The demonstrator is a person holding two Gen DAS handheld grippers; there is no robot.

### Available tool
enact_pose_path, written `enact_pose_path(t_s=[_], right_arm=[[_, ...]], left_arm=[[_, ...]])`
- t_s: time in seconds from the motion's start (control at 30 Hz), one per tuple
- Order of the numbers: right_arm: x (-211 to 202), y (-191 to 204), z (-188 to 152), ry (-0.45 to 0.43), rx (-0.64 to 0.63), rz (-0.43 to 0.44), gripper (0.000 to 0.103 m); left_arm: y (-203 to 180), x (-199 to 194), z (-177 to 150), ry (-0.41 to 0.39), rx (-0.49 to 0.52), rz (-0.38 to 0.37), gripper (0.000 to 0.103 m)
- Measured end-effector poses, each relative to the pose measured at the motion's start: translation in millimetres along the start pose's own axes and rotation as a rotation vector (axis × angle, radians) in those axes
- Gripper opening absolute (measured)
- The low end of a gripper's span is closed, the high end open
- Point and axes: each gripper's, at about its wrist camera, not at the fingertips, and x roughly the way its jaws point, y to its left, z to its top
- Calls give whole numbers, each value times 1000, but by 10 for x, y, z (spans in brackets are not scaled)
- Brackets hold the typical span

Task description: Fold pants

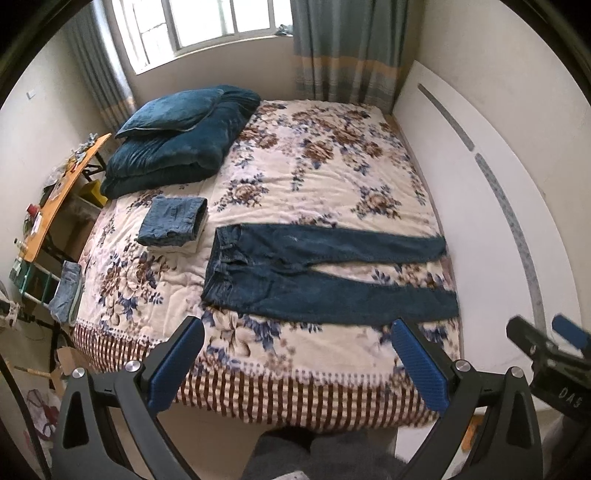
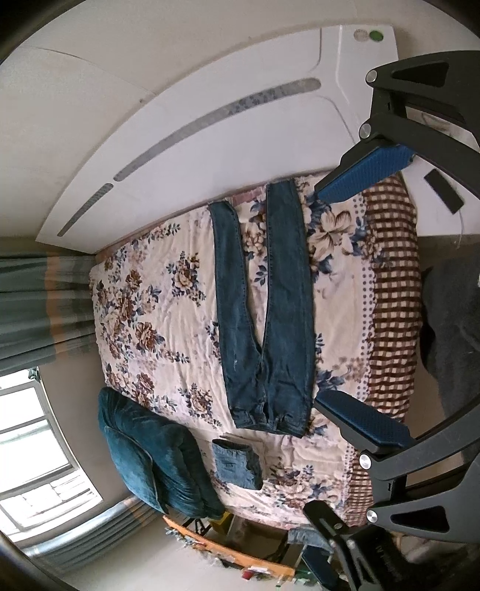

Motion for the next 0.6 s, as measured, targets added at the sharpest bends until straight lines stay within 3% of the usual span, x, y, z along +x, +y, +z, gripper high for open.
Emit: enact_pose_path(t_s=[0.17,0.33,0.6], right_arm=[[858,-77,147,96,20,56,103],[1811,-40,289,184,37,77,103],[3269,299,458,259,27,-32,103]], left_arm=[[19,663,237,2,-11,129,103],[114,1504,414,81,-6,139,103],[437,2986,626,229,20,123,103]])
